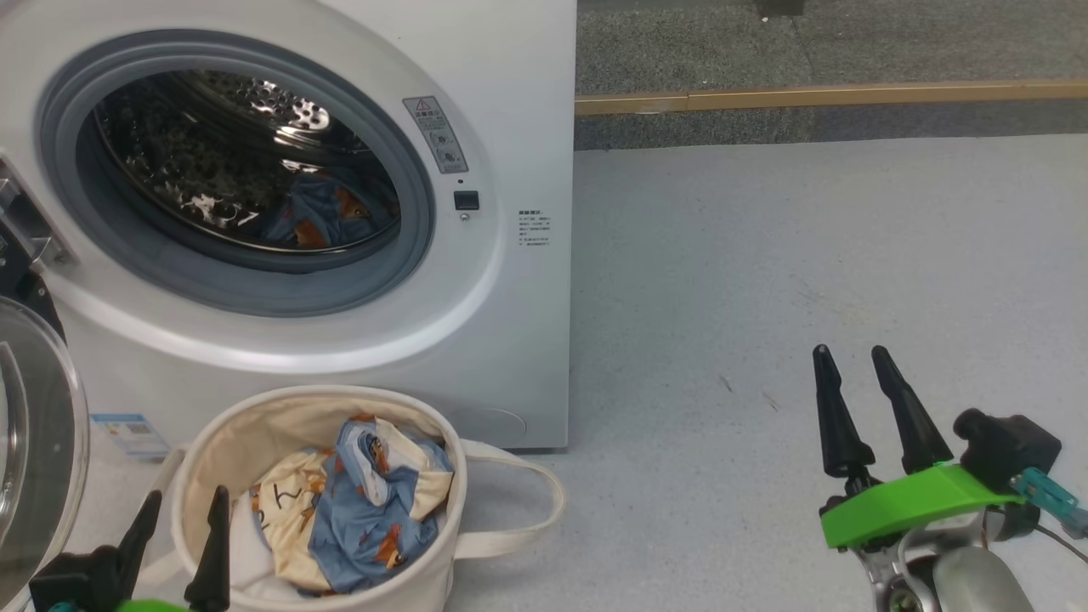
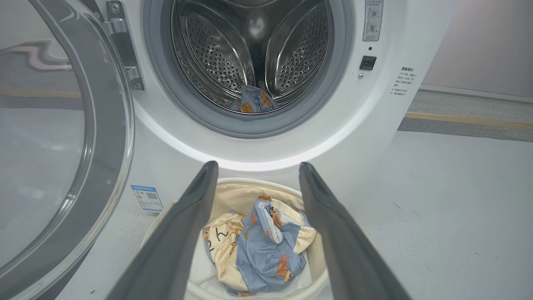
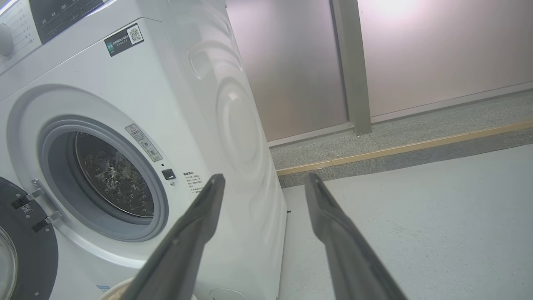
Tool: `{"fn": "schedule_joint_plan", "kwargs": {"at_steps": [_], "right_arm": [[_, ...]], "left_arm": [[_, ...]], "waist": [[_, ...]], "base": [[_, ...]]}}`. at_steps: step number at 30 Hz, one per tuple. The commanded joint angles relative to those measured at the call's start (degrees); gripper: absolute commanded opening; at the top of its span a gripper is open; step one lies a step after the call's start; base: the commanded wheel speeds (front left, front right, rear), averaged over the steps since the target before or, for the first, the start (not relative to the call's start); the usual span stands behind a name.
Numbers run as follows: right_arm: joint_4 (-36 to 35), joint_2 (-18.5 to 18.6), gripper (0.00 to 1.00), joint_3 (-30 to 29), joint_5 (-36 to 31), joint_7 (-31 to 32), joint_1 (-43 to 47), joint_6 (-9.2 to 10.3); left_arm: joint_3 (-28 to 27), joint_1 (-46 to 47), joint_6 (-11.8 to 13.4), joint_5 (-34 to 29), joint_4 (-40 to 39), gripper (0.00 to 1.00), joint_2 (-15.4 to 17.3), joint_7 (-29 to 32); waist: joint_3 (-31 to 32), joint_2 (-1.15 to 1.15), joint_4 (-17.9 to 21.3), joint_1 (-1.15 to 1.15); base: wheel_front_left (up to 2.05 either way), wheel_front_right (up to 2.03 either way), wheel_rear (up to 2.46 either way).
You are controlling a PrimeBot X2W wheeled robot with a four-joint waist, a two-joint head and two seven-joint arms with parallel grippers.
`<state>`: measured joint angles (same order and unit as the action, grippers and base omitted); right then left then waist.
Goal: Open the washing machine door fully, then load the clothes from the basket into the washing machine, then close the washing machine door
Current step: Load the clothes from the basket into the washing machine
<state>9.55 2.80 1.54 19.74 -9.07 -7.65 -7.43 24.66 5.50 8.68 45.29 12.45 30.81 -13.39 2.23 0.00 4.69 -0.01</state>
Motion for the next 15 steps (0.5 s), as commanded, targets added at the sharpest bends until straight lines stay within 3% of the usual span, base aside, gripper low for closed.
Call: {"fn": "schedule_joint_plan", "kwargs": {"at_steps": [1, 15], "right_arm": [[-2.33, 0.08, 1.0, 1.09, 0.02, -0.08, -0.68, -0.06], [-2.51, 0.08, 1.0, 1.32, -0.89, 1.58, -0.22, -0.06]], "left_arm": [[-2.31, 1.84, 0.71, -0.48, -1.79, 1.0, 2.6, -0.2], [-3.49, 3.03, 1.79, -0.4, -4.31, 1.0, 4.11, 0.13]], "waist": [[-0.04, 0.0, -0.05, 0.01], [-0.74, 0.0, 0.36, 0.01]], "base": [[0.0, 0.0, 0.0], [0.0, 0.0, 0.0]]}}
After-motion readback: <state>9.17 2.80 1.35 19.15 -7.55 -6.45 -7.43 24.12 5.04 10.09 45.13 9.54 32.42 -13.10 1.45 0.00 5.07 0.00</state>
